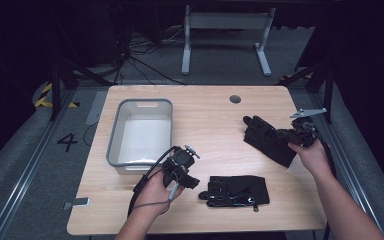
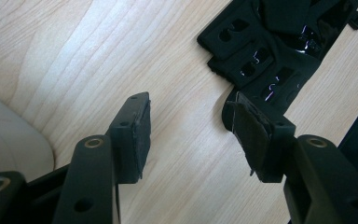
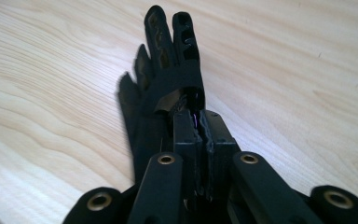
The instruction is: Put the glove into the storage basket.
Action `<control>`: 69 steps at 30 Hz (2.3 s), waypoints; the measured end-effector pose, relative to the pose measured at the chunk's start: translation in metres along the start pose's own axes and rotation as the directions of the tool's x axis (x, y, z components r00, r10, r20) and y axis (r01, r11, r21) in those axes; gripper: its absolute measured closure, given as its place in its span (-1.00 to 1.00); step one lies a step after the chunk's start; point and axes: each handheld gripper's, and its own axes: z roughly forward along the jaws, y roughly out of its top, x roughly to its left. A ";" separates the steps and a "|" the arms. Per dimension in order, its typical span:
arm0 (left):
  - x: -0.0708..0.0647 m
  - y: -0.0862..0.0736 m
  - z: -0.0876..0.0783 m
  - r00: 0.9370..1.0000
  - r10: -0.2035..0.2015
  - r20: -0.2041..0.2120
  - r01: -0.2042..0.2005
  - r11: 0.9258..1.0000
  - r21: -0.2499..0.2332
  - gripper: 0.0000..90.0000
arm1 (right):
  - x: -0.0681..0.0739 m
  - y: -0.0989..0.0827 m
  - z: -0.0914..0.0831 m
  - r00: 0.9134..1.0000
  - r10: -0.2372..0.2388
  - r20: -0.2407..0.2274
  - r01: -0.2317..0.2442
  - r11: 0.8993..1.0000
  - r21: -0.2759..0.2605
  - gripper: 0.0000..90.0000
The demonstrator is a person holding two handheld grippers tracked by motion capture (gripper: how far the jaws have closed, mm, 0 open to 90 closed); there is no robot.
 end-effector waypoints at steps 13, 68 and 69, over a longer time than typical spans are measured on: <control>-0.003 0.010 0.004 1.000 0.022 0.015 -0.022 1.000 -0.001 0.04 | 0.048 0.001 -0.048 0.991 -0.118 -0.063 0.111 0.989 -0.103 0.91; 0.001 0.011 -0.007 0.999 0.013 0.030 -0.011 0.999 -0.043 0.04 | 0.159 -0.037 -0.053 0.882 -0.248 -0.402 0.289 0.957 0.042 0.58; 0.001 0.011 -0.007 0.999 0.014 0.031 -0.013 0.999 -0.043 0.04 | 0.162 -0.038 -0.057 0.874 -0.263 -0.408 0.305 0.951 0.039 0.58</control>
